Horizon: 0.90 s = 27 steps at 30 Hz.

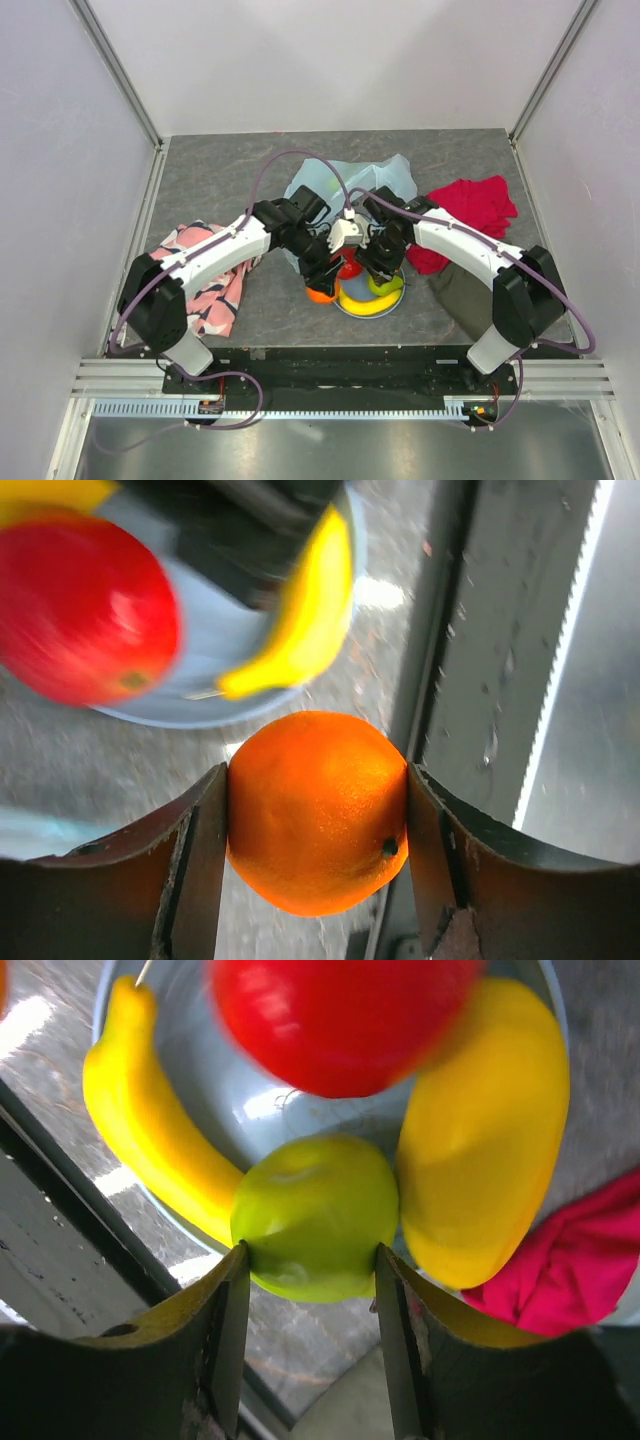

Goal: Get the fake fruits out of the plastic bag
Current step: Place the fake fruit on the plate.

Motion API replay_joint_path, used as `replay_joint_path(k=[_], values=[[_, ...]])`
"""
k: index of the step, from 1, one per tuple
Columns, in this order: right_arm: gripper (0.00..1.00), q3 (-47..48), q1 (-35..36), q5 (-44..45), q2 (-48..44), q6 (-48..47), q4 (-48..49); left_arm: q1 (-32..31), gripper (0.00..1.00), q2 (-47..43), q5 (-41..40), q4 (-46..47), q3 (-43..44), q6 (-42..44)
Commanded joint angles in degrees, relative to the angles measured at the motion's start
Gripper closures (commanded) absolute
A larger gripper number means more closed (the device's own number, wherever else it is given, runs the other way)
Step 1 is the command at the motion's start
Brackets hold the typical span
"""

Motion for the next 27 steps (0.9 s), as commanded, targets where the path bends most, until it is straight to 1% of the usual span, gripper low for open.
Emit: replay_joint_path(k=[1,2,4,9,13,18,21,23,27], values=[[0.75,1.4,1.9,0.7,1.0,-2.9,-4.8,-1.0,0.98,4.6,-2.0,21.6,1.9,-14.0],[0.76,3.3,1.8,0.5,1.3,-2.5,-5.6,-1.3,0.98,5.1,-2.5,23.0,2.5,-15.3],[0.75,3.5,1.8,0.0,0.6,-3.4,-6.2,-2.3,0.98,7.0,-3.5,26.0,3.8,-18.6],[0.75,4.3,1.4,-0.6,2.4,-4.1,-6.4,-4.9,0.98,10.4,-5.0,28.8,6.3,-22.2],[0.75,7.4,1.4,-1.4,4.0,-3.0,-7.7,-7.2,0.98,10.9,-6.0,29.8,8.0,-22.7],[0.76,7.8,1.3,1.5,4.9,-3.1,-7.2,-8.9,0.98,8.1,-6.1,35.9,2.3,-23.9],[0.75,7.5,1.0,2.5,4.1,-3.4,-7.3,-10.4,0.98,8.2,-7.0,36.4,3.5,-23.8],[0.75,7.1,1.0,2.9,4.4,-3.4,-7.1,-11.6,0.98,8.7,-8.2,38.0,4.0,-21.8],[0.75,8.8,1.0,1.9,5.8,-2.7,-7.0,-13.8,0.98,11.7,-11.2,39.4,6.6,-21.8]])
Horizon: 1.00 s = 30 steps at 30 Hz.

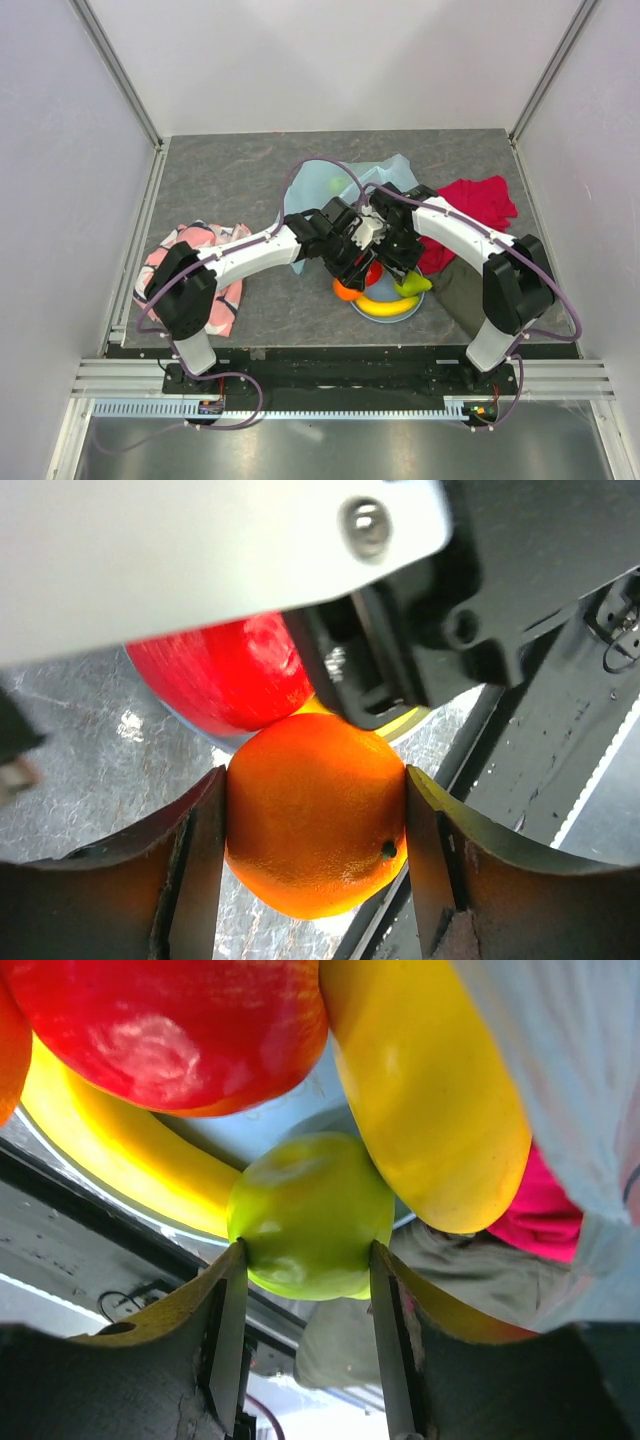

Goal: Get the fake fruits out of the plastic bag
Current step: Place the fake fruit on the plate.

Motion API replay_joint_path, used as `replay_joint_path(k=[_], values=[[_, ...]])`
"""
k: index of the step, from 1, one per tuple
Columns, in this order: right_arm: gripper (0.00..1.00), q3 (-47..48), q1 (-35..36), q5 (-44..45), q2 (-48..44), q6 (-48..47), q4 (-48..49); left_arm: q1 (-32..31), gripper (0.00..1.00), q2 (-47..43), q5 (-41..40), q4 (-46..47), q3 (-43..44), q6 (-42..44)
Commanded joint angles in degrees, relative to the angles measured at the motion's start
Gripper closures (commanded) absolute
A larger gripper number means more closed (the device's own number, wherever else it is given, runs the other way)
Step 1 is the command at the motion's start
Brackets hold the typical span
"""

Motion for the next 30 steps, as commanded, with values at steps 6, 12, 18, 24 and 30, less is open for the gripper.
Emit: replay_joint_path(k=[6,12,18,24,30], values=[[0.75,8.4,4.5,-10.0,4.3,-8.2,4.7,-9.8,0.98,1.6,-1.8,19.8,5.7,4.6],[0.75,8.1,4.5,-10.8,4.3,-7.6,4.7,-9.8,0.98,-1.4,-2.8,17.4,4.3,5.7],[0.75,7.5,4.4,-9.8,3.6,-7.7,4.2,-9.7,0.98,-2.3,3.0,15.3,6.1,5.3],[0.76,6.3,2.9,-10.4,2.2,-8.4,3.5,-8.1,0.98,-8.9,-5.3,14.6,0.0,4.4],[0.76,6.1,1.0,-12.3,3.6,-8.0,3.6,-8.1,0.98,-12.2,-8.2,22.4,-9.8,5.1]])
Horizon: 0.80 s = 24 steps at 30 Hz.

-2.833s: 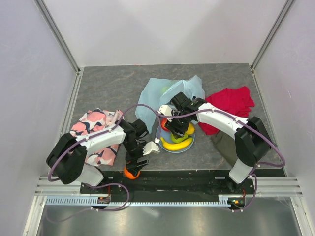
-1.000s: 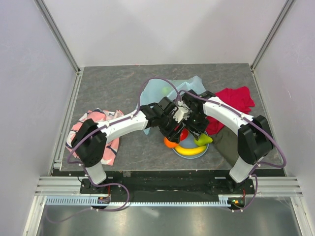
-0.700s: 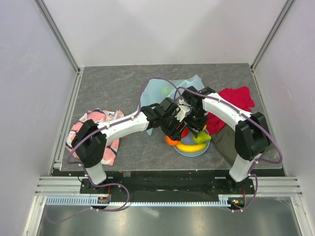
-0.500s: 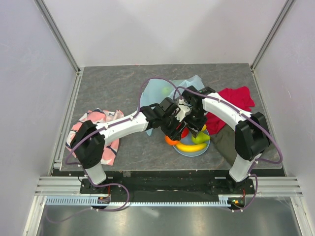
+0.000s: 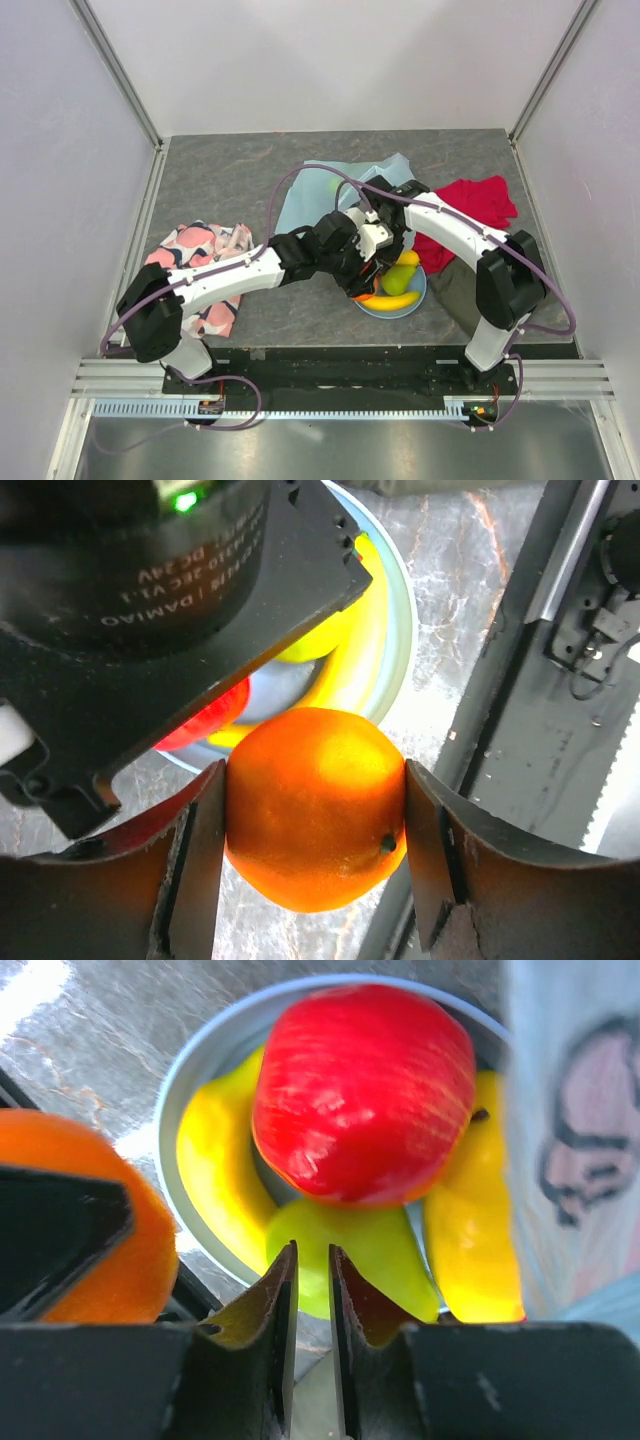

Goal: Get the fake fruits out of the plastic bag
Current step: Place the fake fruit on the plate.

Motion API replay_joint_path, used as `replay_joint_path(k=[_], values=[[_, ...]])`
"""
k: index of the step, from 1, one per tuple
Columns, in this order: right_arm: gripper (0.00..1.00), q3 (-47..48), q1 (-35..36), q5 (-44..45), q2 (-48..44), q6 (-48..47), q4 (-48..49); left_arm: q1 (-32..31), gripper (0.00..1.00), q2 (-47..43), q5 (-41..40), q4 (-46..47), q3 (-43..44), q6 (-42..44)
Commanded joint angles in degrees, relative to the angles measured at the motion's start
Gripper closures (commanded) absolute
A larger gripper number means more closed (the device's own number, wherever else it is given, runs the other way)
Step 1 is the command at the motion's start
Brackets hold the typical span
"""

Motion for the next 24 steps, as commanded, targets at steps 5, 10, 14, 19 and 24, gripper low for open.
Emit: replay_joint_path(k=[5,10,14,19,24], values=[[0.76,2.4,-0.2,-2.4,2.6,-1.4,1.5,-2.5,0.98,-1.9,0.3,15.2,-3.9,11.1],[0.59,2.5,-1.5,-2.2,1.4,-0.8,1.2,-6.2,0.98,-4.7,1.4,29.1,-10.6,19.9],[0.38,1.1,-3.4,-2.3,0.2,-1.5,1.2,-7.7,0.98,-4.6,3.6,39.3,-16.2,27.2],[0.29,0.7,-4.5,-4.9,-0.3,-2.2,0.5,-7.8,0.98,-0.5,3.4,42.2,-15.9,32.5],[0.23,-0.7,-4.5,-4.6,-0.5,-2.5,-0.6,-7.5,0.98,0.9,2.9,39.2,-15.4,34.7]])
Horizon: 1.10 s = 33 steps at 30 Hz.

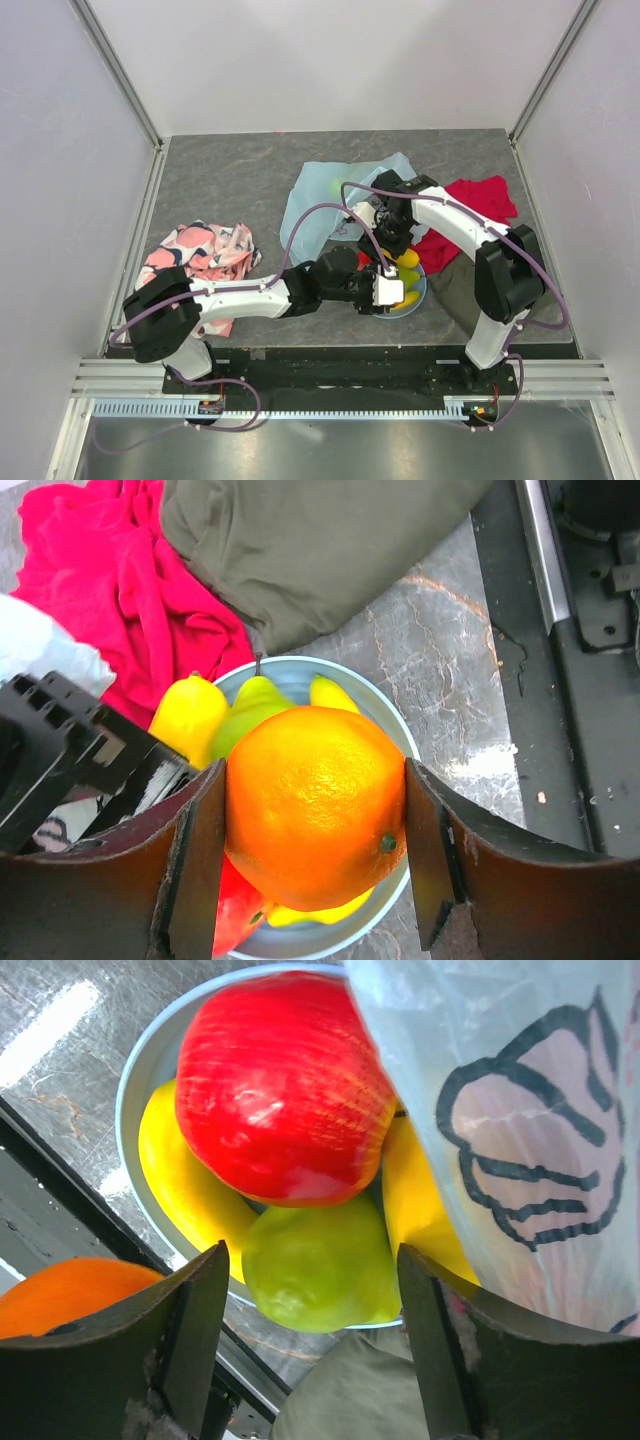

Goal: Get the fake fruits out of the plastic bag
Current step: Place the fake fruit on the plate.

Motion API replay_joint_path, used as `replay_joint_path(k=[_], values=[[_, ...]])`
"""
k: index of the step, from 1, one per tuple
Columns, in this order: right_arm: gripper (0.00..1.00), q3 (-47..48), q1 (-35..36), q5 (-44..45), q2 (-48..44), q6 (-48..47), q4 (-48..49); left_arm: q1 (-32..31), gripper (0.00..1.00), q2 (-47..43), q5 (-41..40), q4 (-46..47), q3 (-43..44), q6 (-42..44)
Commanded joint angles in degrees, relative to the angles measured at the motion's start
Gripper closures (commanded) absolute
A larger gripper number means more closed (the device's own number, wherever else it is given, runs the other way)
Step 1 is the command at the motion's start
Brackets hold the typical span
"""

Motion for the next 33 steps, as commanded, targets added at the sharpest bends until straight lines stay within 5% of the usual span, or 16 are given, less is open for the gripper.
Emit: replay_joint_path(k=[1,5,14,20,22,33], values=[[0.23,-1.1,0.2,-1.4,-2.5,-1.0,-1.5,0.4,0.98,0.8,0.2,2.2,0.8,5.8],[0.14,-2.5,0.2,-0.6,-2.7,-1.0,-2.1,0.8,0.98,0.7,0.2,-1.1,0.4,5.6],[0.12,-3.7,0.2,3.5,-1.9,-0.3,-1.5,1.8,0.98,-0.2,-1.9,-1.4,-1.1,6.4],[0.54,-2.5,0.1,4.0,-2.3,0.4,-2.0,2.3,0.98,1.0,-1.9,1.2,-1.7,7.7],[0.61,0.1,0.2,3.7,-2.4,0.4,-3.3,2.3,0.98,1.0,-2.5,1.1,-1.4,7.9],[0.69,4.4,-0.1,3.3,-2.0,-0.1,-6.9,2.9,0.98,2.7,-2.3,3.0,-0.4,9.6]])
